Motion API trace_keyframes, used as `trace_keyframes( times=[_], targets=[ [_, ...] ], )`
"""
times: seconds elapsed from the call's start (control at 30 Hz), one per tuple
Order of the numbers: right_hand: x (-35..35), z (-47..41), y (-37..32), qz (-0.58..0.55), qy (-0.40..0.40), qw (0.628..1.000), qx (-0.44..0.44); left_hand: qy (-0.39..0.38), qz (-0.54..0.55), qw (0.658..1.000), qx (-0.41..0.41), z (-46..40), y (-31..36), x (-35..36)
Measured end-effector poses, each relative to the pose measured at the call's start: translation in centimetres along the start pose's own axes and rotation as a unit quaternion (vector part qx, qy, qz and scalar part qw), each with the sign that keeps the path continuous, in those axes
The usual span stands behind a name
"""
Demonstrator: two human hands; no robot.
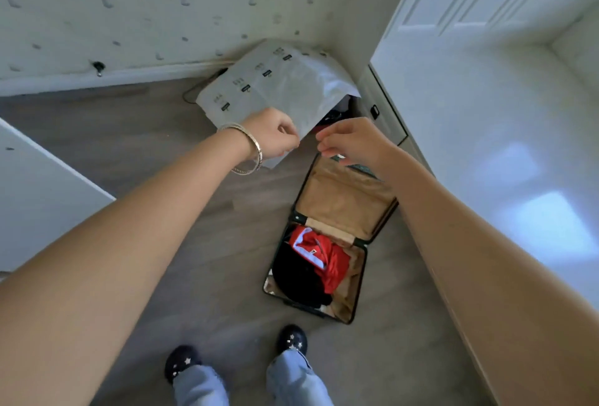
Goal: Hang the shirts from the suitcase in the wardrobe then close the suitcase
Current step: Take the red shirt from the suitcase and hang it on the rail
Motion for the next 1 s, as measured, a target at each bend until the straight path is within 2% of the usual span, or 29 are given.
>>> trace_keyframes(
  times=[0.13,0.3,0.53,0.83,1.0],
  targets=[
    [-3.0,-2.4,8.3,-0.051,0.034,0.996,0.058,-0.033,-0.011,0.999,-0.032,-5.2,-0.9,6.1],
    [-2.2,-5.9,18.2,-0.089,0.055,0.987,0.124,-0.069,-0.004,0.995,-0.066,-10.5,-5.2,12.8],
    [3.1,-12.5,34.4,-0.140,0.073,0.965,0.208,-0.116,-0.012,0.988,-0.101,-18.8,-14.9,25.1],
    [11.0,-22.7,54.1,-0.184,0.113,0.945,0.246,-0.189,-0.027,0.973,-0.127,-29.1,-27.6,41.2],
    [15.3,-28.5,62.9,-0.163,0.100,0.948,0.254,-0.222,-0.123,0.961,-0.107,-35.1,-35.6,47.2]
  ],
)
Point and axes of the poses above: each hand's wrist, its own z-axis away from the middle knuckle, its own x-axis out of the palm, y = z × x, the point moved 2 cm from there along -z, towards the middle knuckle, and after that the axes turned 8 degrees about -y, right-handed, at the moved point
